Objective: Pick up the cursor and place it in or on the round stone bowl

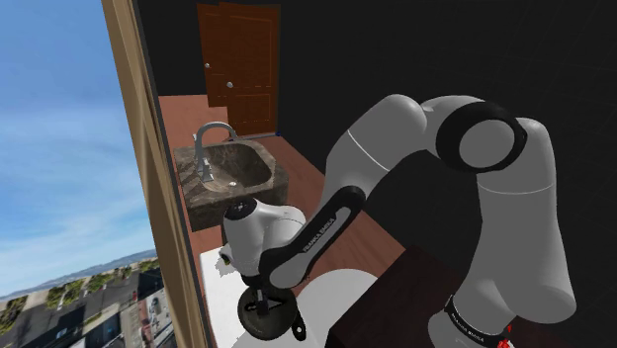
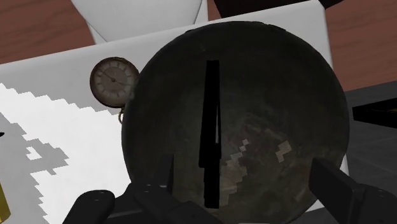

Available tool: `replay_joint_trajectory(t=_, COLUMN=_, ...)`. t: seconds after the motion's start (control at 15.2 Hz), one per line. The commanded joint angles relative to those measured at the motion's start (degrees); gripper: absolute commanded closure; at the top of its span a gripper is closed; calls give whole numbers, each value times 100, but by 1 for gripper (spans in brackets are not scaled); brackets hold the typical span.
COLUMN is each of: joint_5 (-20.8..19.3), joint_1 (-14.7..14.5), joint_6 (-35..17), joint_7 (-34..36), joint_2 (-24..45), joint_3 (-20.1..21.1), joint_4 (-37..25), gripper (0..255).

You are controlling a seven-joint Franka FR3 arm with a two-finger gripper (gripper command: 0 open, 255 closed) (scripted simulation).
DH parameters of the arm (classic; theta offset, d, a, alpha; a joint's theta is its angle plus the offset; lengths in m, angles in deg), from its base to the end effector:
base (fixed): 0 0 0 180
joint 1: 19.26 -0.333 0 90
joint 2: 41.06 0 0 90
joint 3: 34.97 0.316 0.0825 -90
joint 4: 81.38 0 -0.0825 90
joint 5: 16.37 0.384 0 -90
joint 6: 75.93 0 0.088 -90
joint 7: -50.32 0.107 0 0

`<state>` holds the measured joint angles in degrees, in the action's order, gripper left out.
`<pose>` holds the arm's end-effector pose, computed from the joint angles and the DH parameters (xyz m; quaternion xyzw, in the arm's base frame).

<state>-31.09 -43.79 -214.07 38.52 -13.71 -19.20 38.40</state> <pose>0.4341 0.3680 0.1884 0.8529 0.5179 -0.0580 0.0308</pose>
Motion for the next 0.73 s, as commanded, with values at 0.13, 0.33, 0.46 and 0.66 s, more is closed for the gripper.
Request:
replay_joint_trajectory(t=0.13, joint_5=223, joint_1=68, joint_6=506, joint_7=-136, joint_2=-441, joint_3=147, joint_4=-82, gripper=0)
replay_joint_trajectory(t=0.33, joint_5=224, joint_1=67, joint_6=506, joint_7=-136, joint_2=-441, joint_3=146, joint_4=-82, gripper=0)
replay_joint_trajectory(t=0.46, joint_5=224, joint_1=67, joint_6=506, joint_7=-136, joint_2=-441, joint_3=146, joint_4=-82, gripper=0)
replay_joint_trajectory(t=0.66, joint_5=224, joint_1=67, joint_6=506, joint_7=-136, joint_2=-441, joint_3=146, joint_4=-82, gripper=0)
